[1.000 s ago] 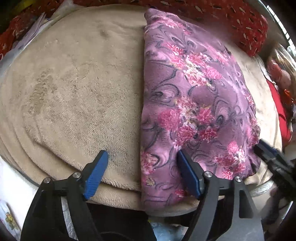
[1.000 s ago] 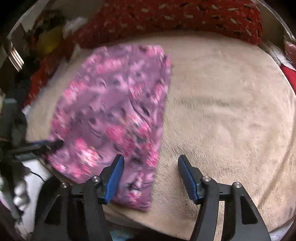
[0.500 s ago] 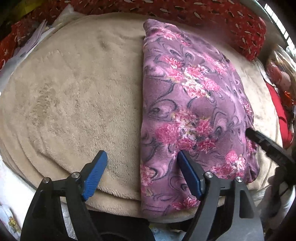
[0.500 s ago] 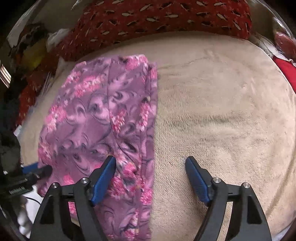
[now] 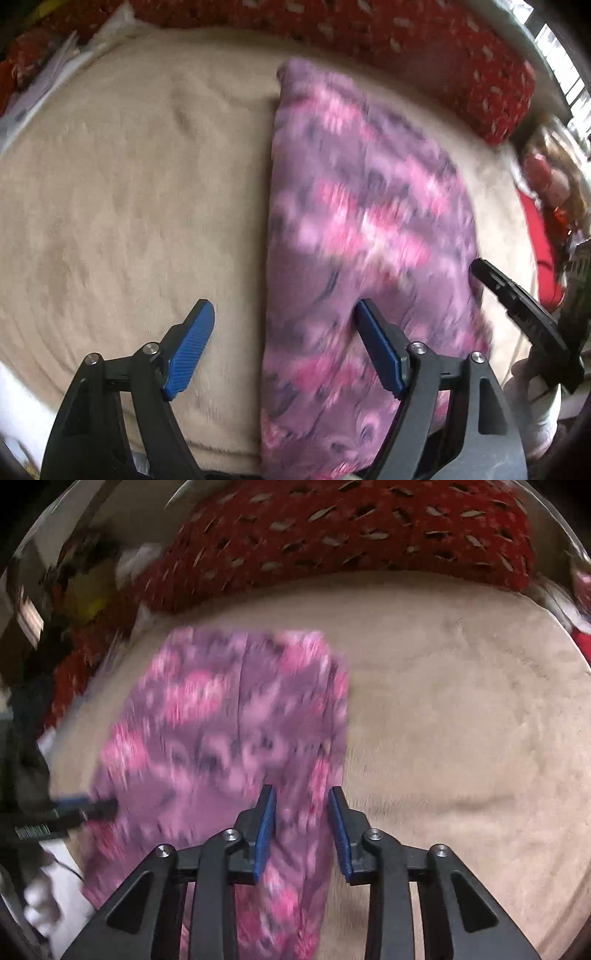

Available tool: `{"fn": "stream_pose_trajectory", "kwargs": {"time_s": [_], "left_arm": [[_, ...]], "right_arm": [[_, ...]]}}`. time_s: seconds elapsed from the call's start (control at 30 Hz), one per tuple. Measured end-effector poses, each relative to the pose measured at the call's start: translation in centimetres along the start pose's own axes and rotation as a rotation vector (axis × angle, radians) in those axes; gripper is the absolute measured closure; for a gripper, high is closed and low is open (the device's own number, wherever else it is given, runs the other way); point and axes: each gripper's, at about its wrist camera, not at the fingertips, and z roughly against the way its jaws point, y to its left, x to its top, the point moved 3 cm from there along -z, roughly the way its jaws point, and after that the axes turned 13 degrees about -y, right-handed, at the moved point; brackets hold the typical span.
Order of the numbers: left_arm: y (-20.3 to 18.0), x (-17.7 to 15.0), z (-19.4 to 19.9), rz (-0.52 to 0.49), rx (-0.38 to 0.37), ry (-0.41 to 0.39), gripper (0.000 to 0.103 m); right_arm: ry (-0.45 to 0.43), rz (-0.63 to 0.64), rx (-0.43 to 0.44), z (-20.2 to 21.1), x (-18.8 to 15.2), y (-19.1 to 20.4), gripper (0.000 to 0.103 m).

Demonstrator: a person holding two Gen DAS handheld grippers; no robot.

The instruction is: Fold small clothes

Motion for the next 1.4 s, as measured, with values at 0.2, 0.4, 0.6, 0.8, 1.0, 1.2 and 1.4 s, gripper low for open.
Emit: {"fn": "stream_pose_trajectory", "kwargs": {"time_s": [0.2, 0.4, 0.6, 0.8, 1.0, 1.2, 1.4], "left_arm": [[-1.1, 3.8, -2.8, 0.019, 0.039, -0.025, 0.024], [0.5, 3.2, -4.8, 0.122, 0.011, 0.045, 0.012], [0.1, 1.2, -0.1, 0.006, 0.006, -0.019, 0.012], [-0.8, -2.8, -0.8, 0.007, 0.038, 0.03, 0.012], [0.4, -5.9, 1.4, -0.028, 0.065, 0.057, 0.012], [0.6, -7.9, 0.7, -0.001, 0.098, 0.073, 0.003], [1.3, -8.6, 0.6, 0.071, 0.072, 0.073, 0.0]], "right_arm": [[-0.083, -0.058, 0.002, -2.9, 5.6, 0.4, 0.07], [0.014, 0.05, -0.065, -7.1, 4.3, 0.0, 0.07], [0.039, 0.058, 0.054, -0.6, 2.6, -0.4, 0.059], [0.061, 0.091, 0.017, 0.9, -3.5, -1.4, 0.037], [0.128, 0.06, -0.042, 4.3, -5.1, -3.0, 0.011], [0.132, 0.036, -0.141, 5.0, -8.1, -3.0, 0.001], [0.071, -0.052, -0.205, 6.8, -9.7, -3.0, 0.001]]}}
